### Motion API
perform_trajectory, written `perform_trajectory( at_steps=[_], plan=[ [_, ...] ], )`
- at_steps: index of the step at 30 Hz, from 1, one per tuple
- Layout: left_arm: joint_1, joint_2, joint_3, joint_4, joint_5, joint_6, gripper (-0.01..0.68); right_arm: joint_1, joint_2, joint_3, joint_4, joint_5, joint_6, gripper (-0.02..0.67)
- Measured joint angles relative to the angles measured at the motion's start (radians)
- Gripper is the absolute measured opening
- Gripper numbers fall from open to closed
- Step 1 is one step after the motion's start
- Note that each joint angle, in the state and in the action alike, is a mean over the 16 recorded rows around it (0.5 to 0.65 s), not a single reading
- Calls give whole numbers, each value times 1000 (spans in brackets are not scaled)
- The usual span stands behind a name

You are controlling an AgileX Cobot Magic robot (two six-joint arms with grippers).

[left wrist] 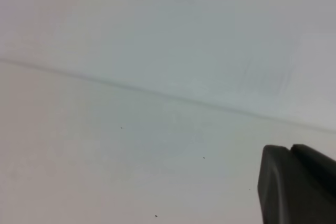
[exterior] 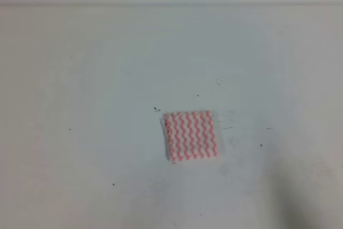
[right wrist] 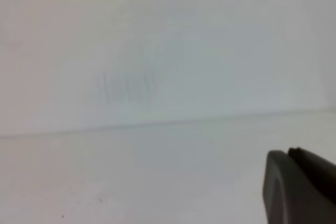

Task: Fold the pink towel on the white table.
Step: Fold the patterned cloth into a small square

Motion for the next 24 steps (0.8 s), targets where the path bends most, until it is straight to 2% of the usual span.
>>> perform_trajectory(
  at_steps=[13, 24],
  plan=[
    [0, 6, 0, 0, -7, 0, 0, -5, -76, 47, -24, 240, -11, -2],
    [0, 9, 0, -11, -10, 0, 0, -5, -75, 44, -29, 275, -27, -2]
  ],
)
